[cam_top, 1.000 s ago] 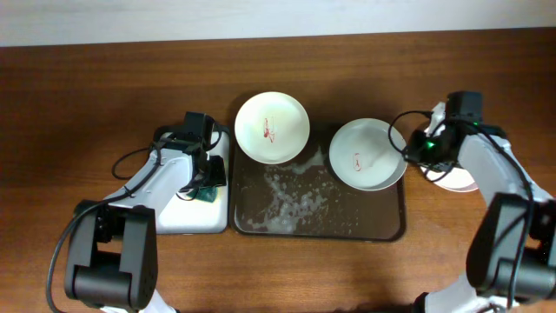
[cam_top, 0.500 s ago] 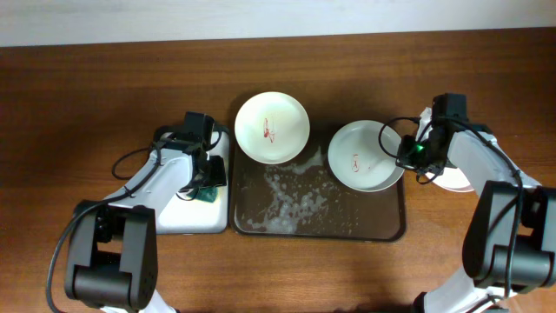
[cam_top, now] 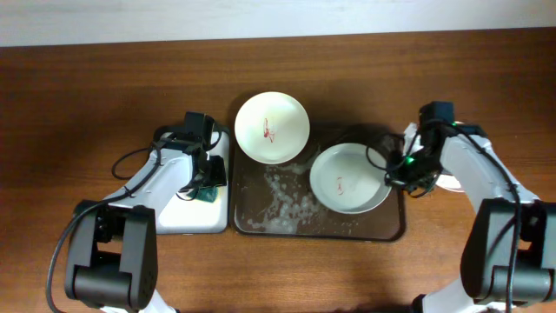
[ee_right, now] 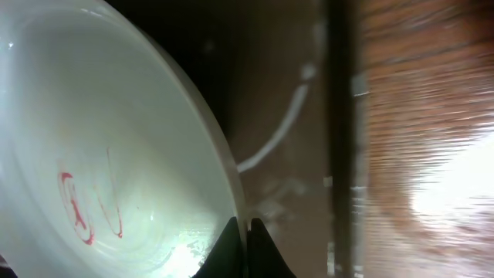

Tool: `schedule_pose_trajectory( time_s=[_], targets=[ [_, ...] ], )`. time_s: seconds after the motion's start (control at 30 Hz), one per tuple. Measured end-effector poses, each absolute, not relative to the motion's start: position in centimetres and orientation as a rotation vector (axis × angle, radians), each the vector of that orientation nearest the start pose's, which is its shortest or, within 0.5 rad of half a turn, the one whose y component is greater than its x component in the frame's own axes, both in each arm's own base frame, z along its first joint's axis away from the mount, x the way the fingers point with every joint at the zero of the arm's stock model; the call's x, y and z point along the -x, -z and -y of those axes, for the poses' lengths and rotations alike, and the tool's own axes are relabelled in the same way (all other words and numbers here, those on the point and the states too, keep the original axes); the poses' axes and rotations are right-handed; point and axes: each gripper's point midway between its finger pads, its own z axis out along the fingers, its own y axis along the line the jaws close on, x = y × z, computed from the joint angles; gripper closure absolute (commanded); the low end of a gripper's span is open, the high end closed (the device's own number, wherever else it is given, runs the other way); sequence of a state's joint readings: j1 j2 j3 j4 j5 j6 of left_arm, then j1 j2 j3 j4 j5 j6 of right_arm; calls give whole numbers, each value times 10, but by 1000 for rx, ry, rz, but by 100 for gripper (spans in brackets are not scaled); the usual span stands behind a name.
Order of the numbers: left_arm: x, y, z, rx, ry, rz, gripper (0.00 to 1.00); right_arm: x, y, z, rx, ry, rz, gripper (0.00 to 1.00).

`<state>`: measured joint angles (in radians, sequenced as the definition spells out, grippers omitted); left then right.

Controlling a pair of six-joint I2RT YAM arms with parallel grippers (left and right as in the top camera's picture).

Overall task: Clean dirty plates on tray and stack at the side
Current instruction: 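Move the right gripper to the pale green plate and grip its rim, then bring the sponge with the left gripper to the pale green plate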

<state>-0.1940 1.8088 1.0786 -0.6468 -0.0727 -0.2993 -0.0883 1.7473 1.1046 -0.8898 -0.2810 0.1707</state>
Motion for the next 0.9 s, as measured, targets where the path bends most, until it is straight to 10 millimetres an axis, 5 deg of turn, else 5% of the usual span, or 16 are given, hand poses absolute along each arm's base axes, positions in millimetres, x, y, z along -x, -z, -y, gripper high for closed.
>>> schedule_pose_trajectory(
  time_s=[0.2,0.33,0.7,0.9],
  targets=[
    [-348,-11,56,165,-33,-2931,49,-302,-20,-49,-309,-453,-3076,96],
    [-348,-10,56,169,-32,-2932,100,-302,-18,-68,-221,-461,-3073,96],
    [-339,-15,54,165,-43,-2956,100,-300,-18,-80,-159,-467,-3077,96],
    [-350,-65,56,165,12,-2810,100,-300,-18,-80,-160,-467,-3077,96]
  ],
)
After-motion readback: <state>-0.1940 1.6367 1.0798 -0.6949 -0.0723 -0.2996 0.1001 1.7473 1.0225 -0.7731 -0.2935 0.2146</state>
